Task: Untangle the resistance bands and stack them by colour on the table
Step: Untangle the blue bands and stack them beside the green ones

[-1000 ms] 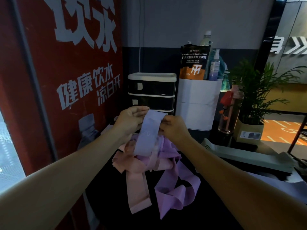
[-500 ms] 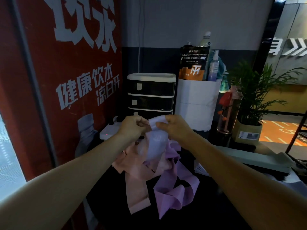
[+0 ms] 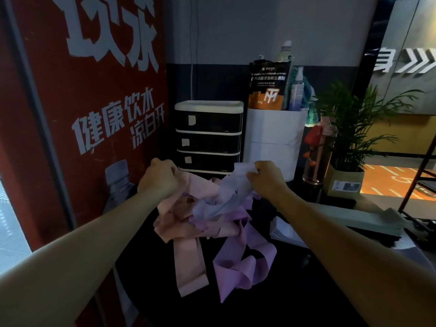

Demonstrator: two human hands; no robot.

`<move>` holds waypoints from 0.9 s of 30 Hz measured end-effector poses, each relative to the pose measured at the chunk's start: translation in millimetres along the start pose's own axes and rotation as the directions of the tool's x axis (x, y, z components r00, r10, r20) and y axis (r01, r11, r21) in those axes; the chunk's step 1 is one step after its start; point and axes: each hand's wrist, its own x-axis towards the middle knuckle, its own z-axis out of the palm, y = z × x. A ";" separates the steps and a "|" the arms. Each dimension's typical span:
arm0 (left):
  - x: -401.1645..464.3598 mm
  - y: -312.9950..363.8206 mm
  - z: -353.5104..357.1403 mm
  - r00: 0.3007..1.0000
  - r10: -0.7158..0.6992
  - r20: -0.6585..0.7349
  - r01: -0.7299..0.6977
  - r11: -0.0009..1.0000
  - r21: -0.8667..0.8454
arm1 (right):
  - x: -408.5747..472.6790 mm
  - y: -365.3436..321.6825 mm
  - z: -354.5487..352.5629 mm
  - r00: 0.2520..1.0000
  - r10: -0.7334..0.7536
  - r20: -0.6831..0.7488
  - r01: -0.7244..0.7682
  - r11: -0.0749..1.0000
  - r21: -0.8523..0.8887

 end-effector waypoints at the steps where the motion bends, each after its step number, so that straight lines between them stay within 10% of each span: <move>1: -4.0 1.1 4.2 0.999 -0.011 0.038 0.007 0.995 0.095 | -1.9 4.2 2.5 1.000 0.005 0.024 -0.005 1.000 -0.009; 8: -20.6 25.9 41.4 0.916 0.389 0.100 -0.383 0.921 -0.077 | -7.8 22.3 9.8 0.995 -0.016 0.101 0.017 1.000 -0.011; 16: -16.1 33.0 66.6 0.816 0.486 0.313 -0.508 0.861 -0.014 | -9.1 26.2 -8.4 0.994 -0.084 0.074 0.084 0.996 0.011; 22: 3.0 40.7 26.8 0.987 0.160 0.026 -0.132 0.887 -0.443 | 4.4 8.9 -23.1 0.987 -0.150 -0.059 0.153 0.987 0.047; 27: 11.9 33.7 3.4 0.989 -0.126 -0.078 0.062 0.828 -0.557 | 6.4 -13.9 -36.5 0.952 -0.244 -0.185 0.273 0.949 0.159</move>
